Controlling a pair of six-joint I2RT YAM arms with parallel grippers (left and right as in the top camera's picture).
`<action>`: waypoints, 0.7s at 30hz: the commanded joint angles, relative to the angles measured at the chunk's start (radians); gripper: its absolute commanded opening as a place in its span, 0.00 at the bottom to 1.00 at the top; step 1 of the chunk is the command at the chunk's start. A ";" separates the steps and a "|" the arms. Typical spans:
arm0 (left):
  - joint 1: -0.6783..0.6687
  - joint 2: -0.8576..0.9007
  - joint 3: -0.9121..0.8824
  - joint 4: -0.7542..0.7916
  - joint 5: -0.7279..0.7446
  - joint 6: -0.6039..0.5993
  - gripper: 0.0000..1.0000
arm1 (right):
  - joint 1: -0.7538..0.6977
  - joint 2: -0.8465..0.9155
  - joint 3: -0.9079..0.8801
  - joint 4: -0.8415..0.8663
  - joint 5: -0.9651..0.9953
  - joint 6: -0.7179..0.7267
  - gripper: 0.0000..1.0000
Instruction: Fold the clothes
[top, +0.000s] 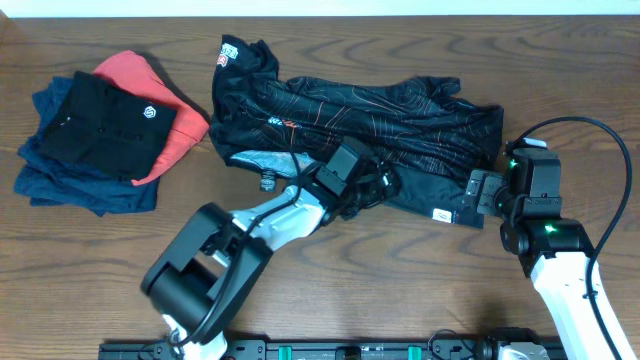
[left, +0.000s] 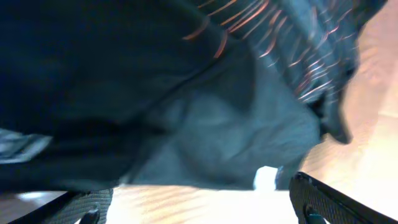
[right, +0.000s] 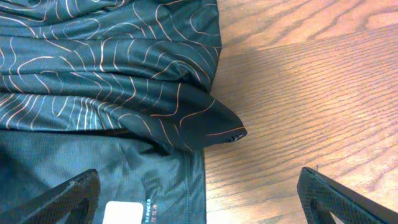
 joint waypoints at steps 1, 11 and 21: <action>-0.021 0.103 -0.032 0.023 0.019 -0.132 0.93 | -0.010 0.005 0.011 0.000 0.003 0.007 0.99; -0.026 0.127 -0.032 0.040 -0.186 -0.153 0.48 | -0.010 0.005 0.011 0.000 0.002 0.007 0.99; -0.002 0.125 -0.032 0.004 -0.258 0.036 0.06 | -0.010 0.005 0.011 0.000 0.003 0.007 0.99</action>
